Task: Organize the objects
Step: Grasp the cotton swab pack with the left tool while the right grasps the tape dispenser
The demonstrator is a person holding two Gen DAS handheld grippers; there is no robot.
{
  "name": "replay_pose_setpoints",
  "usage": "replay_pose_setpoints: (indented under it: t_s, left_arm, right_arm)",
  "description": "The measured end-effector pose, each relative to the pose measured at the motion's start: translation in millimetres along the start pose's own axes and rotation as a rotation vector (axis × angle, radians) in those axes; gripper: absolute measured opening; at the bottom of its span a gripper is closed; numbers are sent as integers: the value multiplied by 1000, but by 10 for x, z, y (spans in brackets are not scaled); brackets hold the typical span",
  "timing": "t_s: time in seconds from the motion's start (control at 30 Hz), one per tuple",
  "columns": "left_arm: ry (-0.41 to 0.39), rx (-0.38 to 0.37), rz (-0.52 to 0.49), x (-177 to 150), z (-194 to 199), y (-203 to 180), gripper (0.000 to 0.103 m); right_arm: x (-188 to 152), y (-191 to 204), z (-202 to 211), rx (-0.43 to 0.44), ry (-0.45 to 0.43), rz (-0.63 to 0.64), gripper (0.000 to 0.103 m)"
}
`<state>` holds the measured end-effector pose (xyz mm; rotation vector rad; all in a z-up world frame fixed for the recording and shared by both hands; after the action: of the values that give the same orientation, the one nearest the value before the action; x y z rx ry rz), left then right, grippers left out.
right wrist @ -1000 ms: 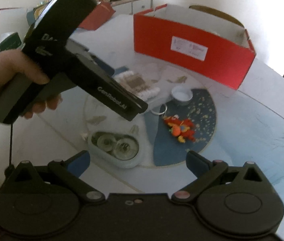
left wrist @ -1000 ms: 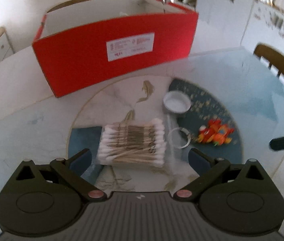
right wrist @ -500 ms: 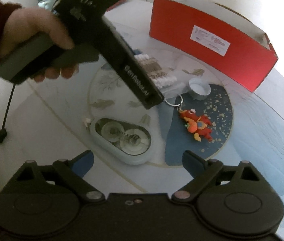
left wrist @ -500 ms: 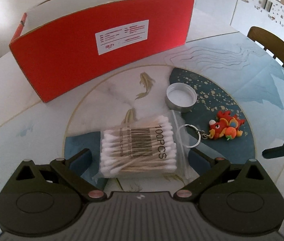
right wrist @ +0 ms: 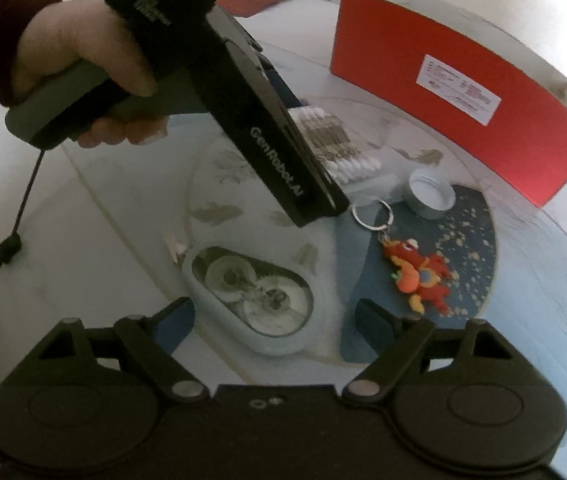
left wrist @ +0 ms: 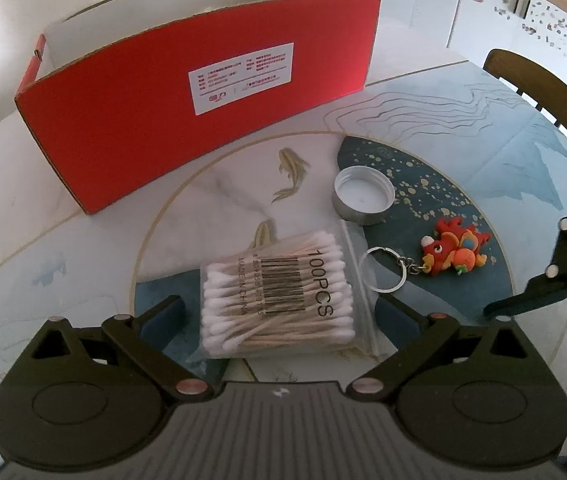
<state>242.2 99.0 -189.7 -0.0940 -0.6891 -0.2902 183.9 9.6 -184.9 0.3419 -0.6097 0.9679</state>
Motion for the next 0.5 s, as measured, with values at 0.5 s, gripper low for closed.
replay_pose_setpoints:
  t_s: [0.5]
  left_arm:
    - [-39, -7, -8, -4, 82, 67, 70]
  right_arm:
    - [0, 115, -50, -9, -33, -21, 75]
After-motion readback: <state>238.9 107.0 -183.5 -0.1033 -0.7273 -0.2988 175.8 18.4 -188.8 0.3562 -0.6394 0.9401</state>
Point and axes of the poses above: each gripper's, at about its wrist camera, not at the fingertips, and z roughly against the way its jaws point, y to its left, x to its top, the point moved 6 cm from there along -z, roughly the way its jaws point, and after that the axes turned 7 degrees about -y, right-handed, at the moved point
